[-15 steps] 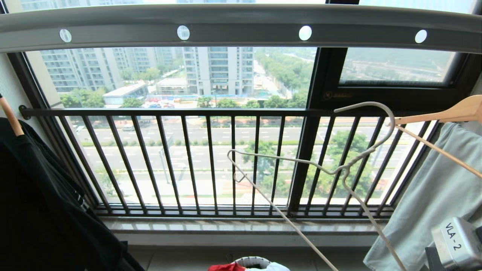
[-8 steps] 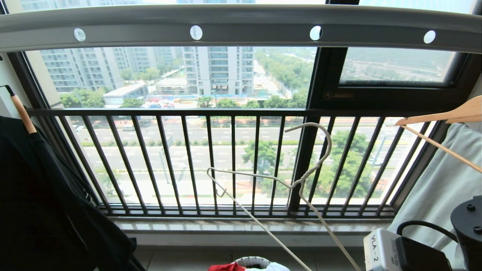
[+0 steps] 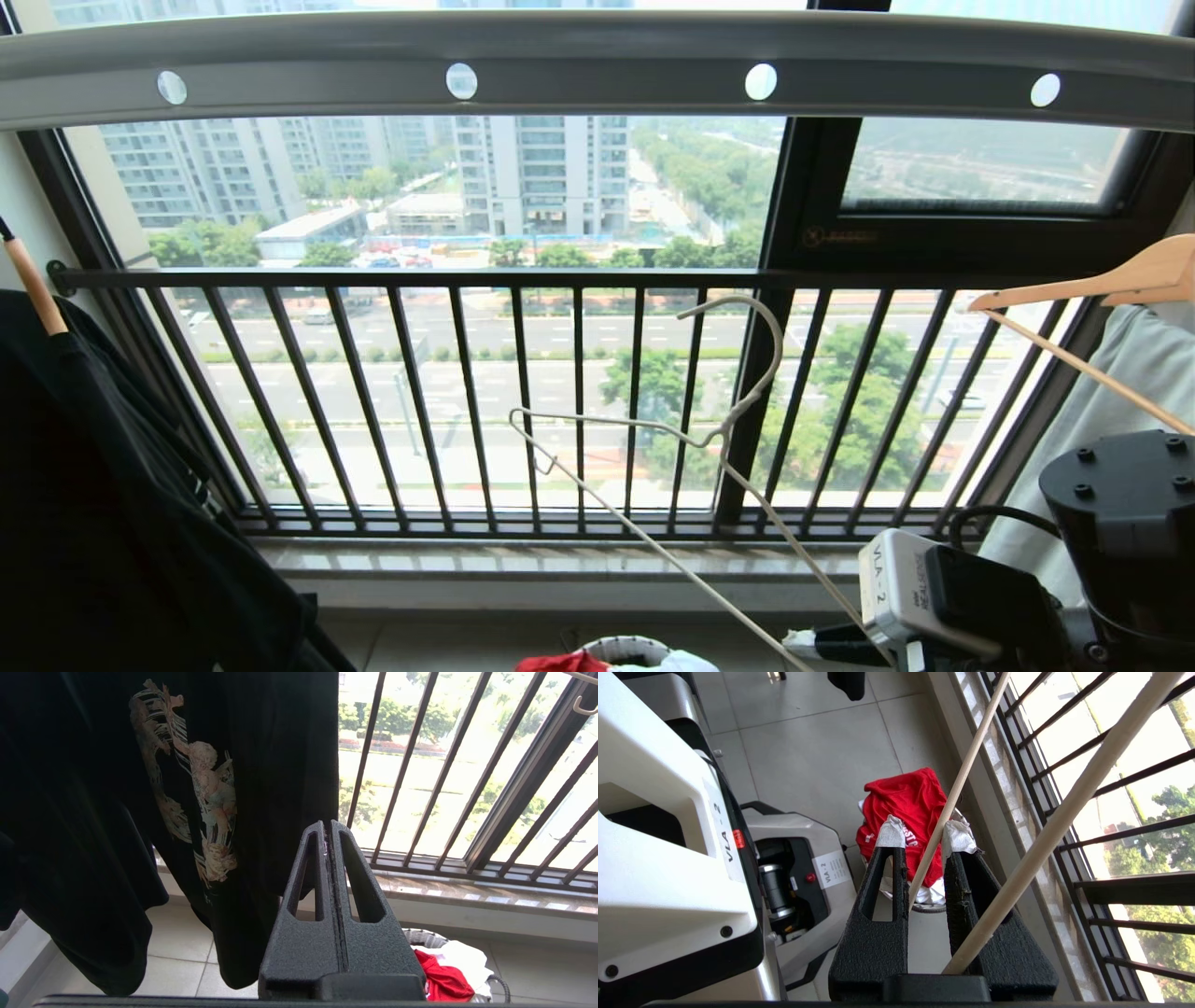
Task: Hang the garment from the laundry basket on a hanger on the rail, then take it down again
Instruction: Pick up the clothes rack on the clothesline, then pick up clothes from the basket
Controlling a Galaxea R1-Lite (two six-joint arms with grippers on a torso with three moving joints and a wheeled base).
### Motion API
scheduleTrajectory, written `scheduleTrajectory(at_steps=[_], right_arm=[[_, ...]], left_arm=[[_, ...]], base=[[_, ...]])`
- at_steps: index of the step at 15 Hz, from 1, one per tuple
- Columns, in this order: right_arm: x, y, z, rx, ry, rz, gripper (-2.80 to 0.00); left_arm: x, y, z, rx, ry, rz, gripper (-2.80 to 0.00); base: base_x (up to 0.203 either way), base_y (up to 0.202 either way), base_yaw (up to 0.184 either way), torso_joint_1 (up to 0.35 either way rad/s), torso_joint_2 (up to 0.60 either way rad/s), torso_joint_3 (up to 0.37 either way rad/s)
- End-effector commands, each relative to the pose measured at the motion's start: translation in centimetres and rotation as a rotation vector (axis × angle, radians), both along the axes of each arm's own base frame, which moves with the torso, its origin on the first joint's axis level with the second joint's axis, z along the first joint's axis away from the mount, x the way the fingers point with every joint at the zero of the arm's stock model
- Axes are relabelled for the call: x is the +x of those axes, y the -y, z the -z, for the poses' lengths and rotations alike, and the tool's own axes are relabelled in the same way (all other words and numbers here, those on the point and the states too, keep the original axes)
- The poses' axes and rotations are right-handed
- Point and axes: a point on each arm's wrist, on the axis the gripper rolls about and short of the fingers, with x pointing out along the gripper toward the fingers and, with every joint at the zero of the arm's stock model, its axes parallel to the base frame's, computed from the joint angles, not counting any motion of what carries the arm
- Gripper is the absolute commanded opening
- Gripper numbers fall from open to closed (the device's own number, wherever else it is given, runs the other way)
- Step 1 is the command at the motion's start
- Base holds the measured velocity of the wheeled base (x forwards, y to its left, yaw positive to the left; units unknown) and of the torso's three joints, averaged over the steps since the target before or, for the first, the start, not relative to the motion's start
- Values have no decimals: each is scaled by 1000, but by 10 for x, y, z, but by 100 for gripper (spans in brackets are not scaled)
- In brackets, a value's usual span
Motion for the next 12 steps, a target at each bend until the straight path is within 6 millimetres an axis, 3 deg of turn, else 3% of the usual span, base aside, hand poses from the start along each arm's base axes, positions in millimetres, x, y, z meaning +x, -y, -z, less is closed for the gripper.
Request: scheduleTrajectory(at_steps=[1, 4, 8, 12], right_arm=[[9, 10, -8, 63, -12, -9, -280], [13, 18, -16, 170, -47, -138, -280], [37, 10, -2, 151, -76, -223, -280], [48, 7, 0, 167, -97, -257, -280]], left_arm=[[0, 0, 0, -1, -1, 0, -280], [0, 0, 0, -1, -1, 0, -280], [0, 0, 0, -1, -1, 0, -280], [0, 0, 0, -1, 0, -1, -280]], base=[[0, 0, 0, 0, 0, 0], [0, 0, 0, 0, 0, 0], [0, 0, 0, 0, 0, 0], [0, 0, 0, 0, 0, 0]])
